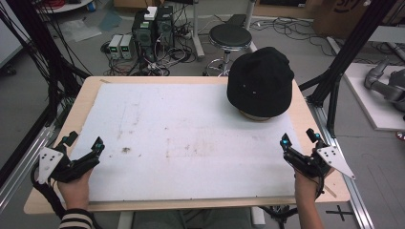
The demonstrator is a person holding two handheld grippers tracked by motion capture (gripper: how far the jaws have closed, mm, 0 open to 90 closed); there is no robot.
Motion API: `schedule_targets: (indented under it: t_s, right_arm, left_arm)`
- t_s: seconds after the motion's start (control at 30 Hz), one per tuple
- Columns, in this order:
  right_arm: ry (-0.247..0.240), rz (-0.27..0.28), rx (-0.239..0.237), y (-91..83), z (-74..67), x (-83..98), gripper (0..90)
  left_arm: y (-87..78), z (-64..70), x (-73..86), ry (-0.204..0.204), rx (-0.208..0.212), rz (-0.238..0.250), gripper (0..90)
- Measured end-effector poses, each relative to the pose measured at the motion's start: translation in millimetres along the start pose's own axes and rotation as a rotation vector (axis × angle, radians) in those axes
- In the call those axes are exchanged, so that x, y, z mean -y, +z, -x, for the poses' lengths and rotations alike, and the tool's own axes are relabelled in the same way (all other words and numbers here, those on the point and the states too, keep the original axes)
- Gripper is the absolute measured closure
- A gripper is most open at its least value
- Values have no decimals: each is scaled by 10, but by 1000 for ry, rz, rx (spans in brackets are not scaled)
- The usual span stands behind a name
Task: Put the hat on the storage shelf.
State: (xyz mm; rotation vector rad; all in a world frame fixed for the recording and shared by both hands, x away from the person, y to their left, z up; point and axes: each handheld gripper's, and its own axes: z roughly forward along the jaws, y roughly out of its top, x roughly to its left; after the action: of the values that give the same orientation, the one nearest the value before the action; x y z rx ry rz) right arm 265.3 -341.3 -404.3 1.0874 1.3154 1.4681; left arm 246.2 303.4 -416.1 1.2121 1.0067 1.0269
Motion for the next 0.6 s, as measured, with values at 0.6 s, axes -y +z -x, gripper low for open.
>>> schedule_targets:
  t_s: [0.6]
  right_arm:
    - [-16, -22, -12, -37, 43, 71, 121]
  left_arm:
    - [65, 20, -52, -15, 10, 12, 145]
